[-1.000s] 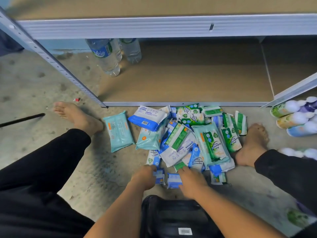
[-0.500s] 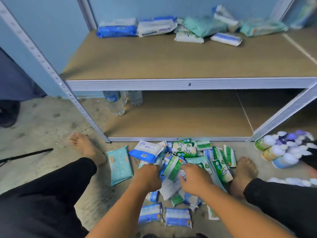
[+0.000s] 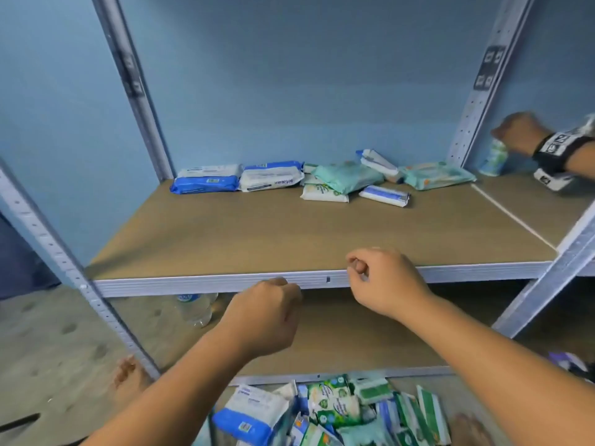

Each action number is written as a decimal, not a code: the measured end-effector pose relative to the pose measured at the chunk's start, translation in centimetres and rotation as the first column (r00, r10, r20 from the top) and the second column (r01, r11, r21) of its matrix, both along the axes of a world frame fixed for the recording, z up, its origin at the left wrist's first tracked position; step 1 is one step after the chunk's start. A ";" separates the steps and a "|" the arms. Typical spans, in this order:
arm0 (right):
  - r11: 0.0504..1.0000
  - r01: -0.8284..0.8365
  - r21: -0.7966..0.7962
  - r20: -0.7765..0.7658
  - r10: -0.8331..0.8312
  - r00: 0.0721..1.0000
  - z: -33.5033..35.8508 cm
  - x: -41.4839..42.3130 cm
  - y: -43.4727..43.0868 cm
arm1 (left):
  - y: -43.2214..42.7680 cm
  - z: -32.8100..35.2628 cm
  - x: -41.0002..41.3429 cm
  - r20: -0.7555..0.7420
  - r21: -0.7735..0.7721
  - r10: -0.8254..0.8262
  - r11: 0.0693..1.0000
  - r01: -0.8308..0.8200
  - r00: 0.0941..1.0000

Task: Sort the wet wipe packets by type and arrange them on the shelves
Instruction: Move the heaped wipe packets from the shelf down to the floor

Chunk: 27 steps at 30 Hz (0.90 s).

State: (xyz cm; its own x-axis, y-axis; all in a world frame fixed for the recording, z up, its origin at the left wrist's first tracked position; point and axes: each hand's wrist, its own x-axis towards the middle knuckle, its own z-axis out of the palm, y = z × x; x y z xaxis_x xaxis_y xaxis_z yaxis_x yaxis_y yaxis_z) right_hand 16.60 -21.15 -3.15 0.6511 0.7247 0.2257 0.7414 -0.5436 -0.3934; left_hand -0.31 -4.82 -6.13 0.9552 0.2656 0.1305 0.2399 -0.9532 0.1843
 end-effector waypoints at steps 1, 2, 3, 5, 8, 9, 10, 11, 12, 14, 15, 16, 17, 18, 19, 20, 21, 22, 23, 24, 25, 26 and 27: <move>1.000 0.014 0.027 0.002 -0.014 1.000 0.5 1.5 0.6 | 0.6 0.4 1.0 0.040 -0.011 0.005 1.000 -0.005 0.999; 0.998 0.032 0.060 0.002 -0.032 0.999 0.7 3.0 1.1 | 1.1 0.7 1.9 0.079 -0.035 0.011 0.999 -0.008 0.997; 0.993 0.051 0.103 0.006 -0.051 0.999 0.6 4.5 1.6 | 1.6 0.9 2.7 0.126 -0.063 0.016 0.998 -0.008 0.992; 0.982 0.086 0.171 0.021 -0.091 0.996 0.1 7.4 2.5 | 2.4 1.0 4.1 0.206 -0.108 0.039 0.994 -0.016 0.978; 0.976 0.128 0.175 0.067 -0.142 0.988 -0.5 11.5 3.6 | 3.3 1.8 6.5 0.272 -0.118 0.050 0.993 -0.018 0.961; 0.973 0.147 0.179 0.081 -0.164 0.983 -0.5 12.8 3.9 | 3.6 2.4 7.4 0.290 -0.110 0.039 0.994 -0.007 0.956; 0.968 0.168 0.185 0.087 -0.186 0.979 -0.4 14.0 4.2 | 4.0 2.9 8.3 0.307 -0.104 0.030 0.995 0.002 0.951; 0.964 0.192 0.183 0.088 -0.211 0.973 -0.4 15.1 4.5 | 4.5 3.3 9.3 0.323 -0.103 0.021 0.995 0.013 0.946; 0.961 0.223 0.165 0.086 -0.239 0.967 -0.4 16.2 4.7 | 5.1 3.5 10.3 0.335 -0.104 0.012 0.994 0.024 0.942; 0.949 0.300 0.101 0.061 -0.307 0.950 -0.5 17.9 5.2 | 6.6 3.2 12.4 0.330 -0.104 -0.001 0.994 0.037 0.944; 0.939 0.341 0.053 0.051 -0.344 0.938 -0.5 18.6 5.5 | 7.3 2.8 13.5 0.314 -0.101 -0.004 0.994 0.038 0.949; 0.928 0.372 -0.002 0.049 -0.371 0.927 -0.4 19.1 5.7 | 8.1 2.4 14.6 0.287 -0.101 -0.001 0.994 0.031 0.958; 0.919 0.390 -0.054 0.049 -0.388 0.921 -0.5 19.5 5.9 | 8.8 2.0 15.8 0.256 -0.101 0.010 0.995 0.017 0.967; 0.914 0.396 -0.087 0.053 -0.393 0.918 -0.5 20.0 6.2 | 9.5 1.6 17.0 0.225 -0.103 0.027 0.995 -0.004 0.974; 0.913 0.394 -0.108 0.061 -0.389 0.919 -0.7 20.4 6.6 | 10.0 1.3 18.3 0.198 -0.111 0.049 0.993 -0.027 0.979; 0.912 0.391 -0.124 0.071 -0.385 0.920 -0.9 20.7 6.9 | 10.5 1.0 19.5 0.179 -0.124 0.071 0.991 -0.049 0.981; 0.909 0.393 -0.139 0.074 -0.386 0.919 -1.0 20.9 7.2 | 10.9 0.7 20.7 0.165 -0.141 0.092 0.988 -0.068 0.982; 0.905 0.398 -0.153 0.075 -0.391 0.917 -1.0 21.0 7.6 | 11.3 0.4 21.8 0.148 -0.153 0.109 0.985 -0.086 0.983; 0.899 0.404 -0.167 0.078 -0.397 0.915 -1.0 21.2 7.8 | 11.6 0.1 22.8 0.129 -0.157 0.120 0.983 -0.099 0.984; 0.894 0.411 -0.179 0.085 -0.402 0.912 -1.1 21.4 8.0 | 11.8 -0.1 23.6 0.112 -0.159 0.126 0.981 -0.107 0.986; 0.890 0.418 -0.181 0.098 -0.407 0.908 -1.2 21.5 8.1 | 12.0 -0.4 24.2 0.105 -0.157 0.125 0.982 -0.107 0.987; 0.888 0.425 -0.176 0.110 -0.411 0.905 -1.4 21.8 8.1 | 12.0 -0.6 24.7 0.102 -0.148 0.122 0.983 -0.106 0.987; 0.887 0.429 -0.168 0.118 -0.414 0.902 -1.4 21.9 8.2 | 11.9 -0.7 25.0 0.099 -0.132 0.119 0.986 -0.106 0.988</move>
State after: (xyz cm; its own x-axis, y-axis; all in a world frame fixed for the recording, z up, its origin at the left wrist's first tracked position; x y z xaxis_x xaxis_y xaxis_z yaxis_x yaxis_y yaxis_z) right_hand 38.46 -12.97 -4.59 0.8909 0.4188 0.1760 0.4494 -0.8691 -0.2068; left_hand 24.65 7.12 -6.86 0.9008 0.3914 0.1883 0.3169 -0.8887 0.3312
